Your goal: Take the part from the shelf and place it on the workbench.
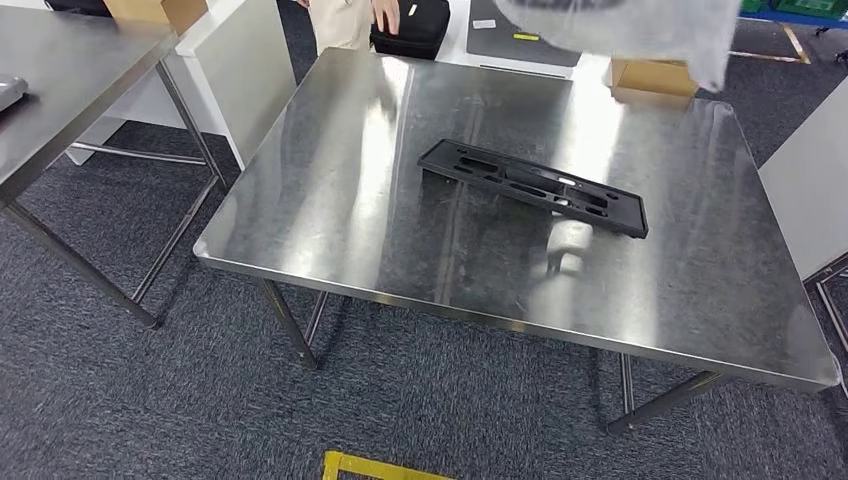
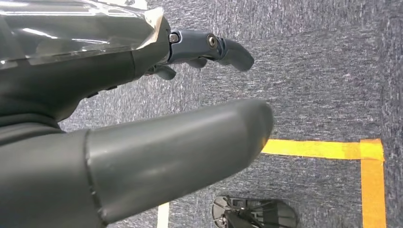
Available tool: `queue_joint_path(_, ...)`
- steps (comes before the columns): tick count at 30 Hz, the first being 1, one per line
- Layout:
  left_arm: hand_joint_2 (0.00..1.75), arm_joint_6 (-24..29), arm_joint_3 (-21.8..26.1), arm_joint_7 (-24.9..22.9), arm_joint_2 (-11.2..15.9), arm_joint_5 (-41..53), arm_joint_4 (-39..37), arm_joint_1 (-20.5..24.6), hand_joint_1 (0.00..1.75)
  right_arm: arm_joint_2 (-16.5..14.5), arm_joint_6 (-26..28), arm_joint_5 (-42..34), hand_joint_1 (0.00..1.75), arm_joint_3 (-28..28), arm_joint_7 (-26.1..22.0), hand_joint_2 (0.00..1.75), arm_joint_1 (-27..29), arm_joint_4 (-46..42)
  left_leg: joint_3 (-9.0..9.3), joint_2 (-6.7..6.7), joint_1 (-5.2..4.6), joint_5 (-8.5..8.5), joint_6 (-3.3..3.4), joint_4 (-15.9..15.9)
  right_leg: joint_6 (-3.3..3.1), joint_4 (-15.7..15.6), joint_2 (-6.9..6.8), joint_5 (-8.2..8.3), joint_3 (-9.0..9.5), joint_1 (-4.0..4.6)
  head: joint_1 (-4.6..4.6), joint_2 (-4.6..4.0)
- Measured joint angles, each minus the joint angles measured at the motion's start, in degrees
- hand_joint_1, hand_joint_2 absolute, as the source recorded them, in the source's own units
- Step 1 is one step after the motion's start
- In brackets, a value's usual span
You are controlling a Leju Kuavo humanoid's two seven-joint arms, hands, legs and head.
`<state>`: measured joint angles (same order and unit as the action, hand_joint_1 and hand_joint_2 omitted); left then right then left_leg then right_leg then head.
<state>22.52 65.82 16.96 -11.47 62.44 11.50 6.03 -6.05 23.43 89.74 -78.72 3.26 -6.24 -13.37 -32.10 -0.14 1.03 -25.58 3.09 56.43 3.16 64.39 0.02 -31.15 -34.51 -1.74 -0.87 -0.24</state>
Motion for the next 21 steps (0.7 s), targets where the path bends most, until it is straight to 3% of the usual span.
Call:
queue_joint_path(2,0.00,-0.07,-0.01,-0.11,0.03,0.04,0.00,-0.02,0.00,0.03,-0.02,-0.10,0.00,0.14,0.18,0.00,0.11,0.15,-0.12,0.08,-0.05,0.03,-0.02,0.02,-0.08,7.18,0.00,-2.68,-3.37,0.00,-0.24,-0.01)
queue_joint_path(3,0.00,-0.07,-0.01,-0.16,0.04,0.05,0.00,-0.03,0.00,0.08,-0.02,-0.14,0.00,0.21,0.25,0.00,0.19,0.19,-0.16,0.07,-0.03,0.05,-0.10,0.04,0.23,8.27,0.01,-2.82,-3.79,-0.01,-0.26,-0.01)
queue_joint_path(4,0.00,-0.07,-0.01,-0.21,0.04,0.07,0.00,-0.05,0.00,0.14,-0.02,-0.18,0.00,0.27,0.30,0.00,0.26,0.21,-0.16,0.03,0.05,0.08,-0.26,0.08,0.74,6.89,0.00,-2.04,-2.96,-0.08,-0.30,-0.01)
queue_joint_path(6,0.00,-0.07,-0.01,-0.29,0.05,0.07,0.00,-0.05,0.00,0.21,-0.02,-0.21,0.00,0.36,0.33,0.00,0.24,0.25,-0.15,-0.04,0.29,0.03,-0.91,0.33,1.77,-1.08,-0.07,0.87,1.23,-0.46,-0.45,-0.01)
queue_joint_path(7,0.00,-0.07,-0.01,-0.32,0.10,0.07,0.00,-0.05,0.00,0.16,-0.03,-0.21,0.00,0.38,0.33,0.00,0.16,0.31,-0.18,-0.07,0.27,-0.09,-1.39,0.56,1.82,-4.70,-0.02,2.08,3.03,-0.45,-0.63,-0.01)
queue_joint_path(9,0.00,-0.07,-0.01,-0.37,0.17,0.08,-0.01,-0.03,0.00,0.08,-0.04,-0.20,0.00,0.41,0.32,0.00,0.06,0.45,-0.18,-0.08,0.06,-0.30,-2.30,0.83,0.71,-7.67,0.12,2.96,4.40,-0.21,-0.56,-0.01)
queue_joint_path(11,0.00,-0.07,-0.01,-0.43,0.20,0.09,-0.02,-0.03,0.00,0.08,-0.04,-0.17,0.00,0.43,0.39,0.00,0.06,0.54,-0.07,-0.10,0.16,-0.26,-2.94,0.74,-0.80,-7.41,0.24,3.12,4.33,0.03,-0.01,-0.01)
queue_joint_path(13,0.00,-0.07,-0.01,-0.50,0.25,0.09,-0.02,-0.05,0.00,0.07,-0.04,-0.14,0.00,0.51,0.47,0.00,0.04,0.59,-0.58,-0.05,0.53,-1.48,-3.36,2.05,-1.79,-7.40,0.18,3.46,4.40,-0.06,0.49,-0.01)
queue_joint_path(14,0.00,-0.07,-0.01,-0.54,0.27,0.09,-0.02,-0.05,0.00,0.06,-0.05,-0.12,0.00,0.58,0.51,0.00,0.03,0.62,-1.51,-0.03,0.64,-3.13,-3.52,4.23,-2.20,-7.42,0.13,3.68,4.39,-0.09,0.77,-0.01)
queue_joint_path(16,0.00,-0.06,-0.01,-0.59,0.29,0.09,-0.02,-0.06,0.00,0.04,-0.20,-0.11,0.00,0.68,0.64,0.00,0.05,0.66,-4.71,0.00,0.65,-7.56,-3.69,11.63,-2.71,-7.40,0.04,3.95,3.98,0.34,1.38,-0.01)
queue_joint_path(17,0.00,-0.05,-0.01,-0.63,0.29,0.09,-0.02,-0.09,0.00,0.03,-0.29,-0.12,0.00,0.70,0.70,0.00,0.07,0.68,-6.27,0.00,0.62,-9.13,-3.68,15.22,-2.86,-7.38,0.01,4.05,3.77,0.62,1.57,-0.01)
queue_joint_path(18,0.00,-0.04,-0.01,-0.67,0.30,0.09,-0.02,-0.14,0.00,0.01,-0.38,-0.13,0.00,0.71,0.74,0.00,0.09,0.69,-7.09,0.00,0.57,-9.64,-3.52,17.24,-2.97,-7.37,0.00,4.11,3.61,0.92,1.67,0.00)
queue_joint_path(19,0.00,-0.04,-0.01,-0.71,0.31,0.09,-0.02,-0.18,0.00,0.01,-0.43,-0.13,0.00,0.71,0.76,0.00,0.12,0.70,-6.74,0.00,0.45,-8.97,-3.18,16.96,-3.06,-7.37,0.01,4.17,3.54,1.22,1.73,0.00)
queue_joint_path(21,0.00,-0.02,-0.01,-0.74,0.33,0.09,-0.02,-0.17,0.00,-0.03,-0.47,-0.13,0.00,0.71,0.78,0.00,0.15,0.72,-2.86,-0.01,-0.08,-5.38,-1.88,10.16,-3.19,-7.38,0.04,4.26,3.59,1.68,1.85,0.00)
